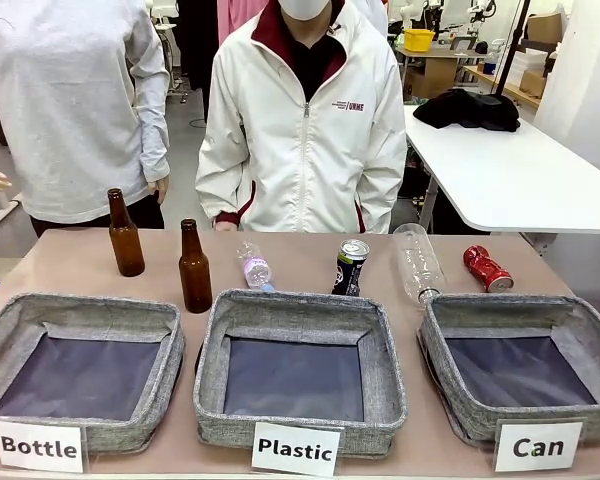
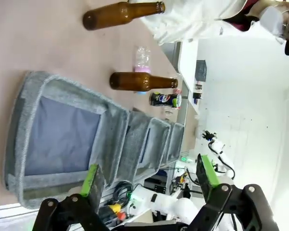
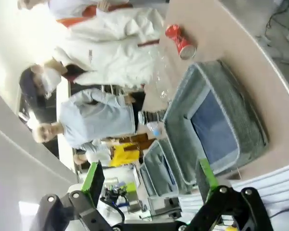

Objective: Sort the can waste into the basket.
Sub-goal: Pick up the can waste from the table and place it in the right Fabric basket.

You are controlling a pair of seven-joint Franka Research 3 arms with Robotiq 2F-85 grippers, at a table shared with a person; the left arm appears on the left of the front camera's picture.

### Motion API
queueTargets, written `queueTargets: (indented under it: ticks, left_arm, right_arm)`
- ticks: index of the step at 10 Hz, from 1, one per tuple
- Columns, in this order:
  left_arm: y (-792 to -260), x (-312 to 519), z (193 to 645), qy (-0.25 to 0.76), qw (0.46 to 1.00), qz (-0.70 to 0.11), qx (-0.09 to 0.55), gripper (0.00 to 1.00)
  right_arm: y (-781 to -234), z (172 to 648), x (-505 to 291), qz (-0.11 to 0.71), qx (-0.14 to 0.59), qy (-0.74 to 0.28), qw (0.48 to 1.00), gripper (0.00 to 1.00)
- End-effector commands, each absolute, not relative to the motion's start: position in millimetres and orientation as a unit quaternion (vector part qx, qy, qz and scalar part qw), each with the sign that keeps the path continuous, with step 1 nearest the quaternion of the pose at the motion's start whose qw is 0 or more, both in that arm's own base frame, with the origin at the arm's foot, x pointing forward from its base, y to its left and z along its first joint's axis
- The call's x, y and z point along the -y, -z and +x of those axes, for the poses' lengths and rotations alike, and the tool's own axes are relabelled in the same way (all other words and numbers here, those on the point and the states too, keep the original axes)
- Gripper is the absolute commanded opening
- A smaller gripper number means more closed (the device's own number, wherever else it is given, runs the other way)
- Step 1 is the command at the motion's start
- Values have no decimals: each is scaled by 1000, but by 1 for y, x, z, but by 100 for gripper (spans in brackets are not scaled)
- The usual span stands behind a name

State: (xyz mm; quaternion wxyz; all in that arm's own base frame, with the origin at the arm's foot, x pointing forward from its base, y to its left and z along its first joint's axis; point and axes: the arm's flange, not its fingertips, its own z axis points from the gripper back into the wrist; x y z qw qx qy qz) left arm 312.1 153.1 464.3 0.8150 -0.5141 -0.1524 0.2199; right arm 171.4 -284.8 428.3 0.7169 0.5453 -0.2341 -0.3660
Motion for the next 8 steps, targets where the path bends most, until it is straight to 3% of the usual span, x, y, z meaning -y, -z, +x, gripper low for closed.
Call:
queueTargets:
  ticks: [1, 5, 8]
  left_arm:
    - [-464, -162, 303, -214, 821, -508, 153, 100]
    - [-464, -162, 303, -214, 821, -508, 153, 100]
    - [-464, -162, 303, -214, 821, -508, 153, 100]
  right_arm:
    - [-437, 170, 276, 543, 223, 348, 731, 100]
    - [-431, 173, 278, 544, 218, 360, 726, 100]
    - [-502, 196, 218, 388, 206, 324, 838, 100]
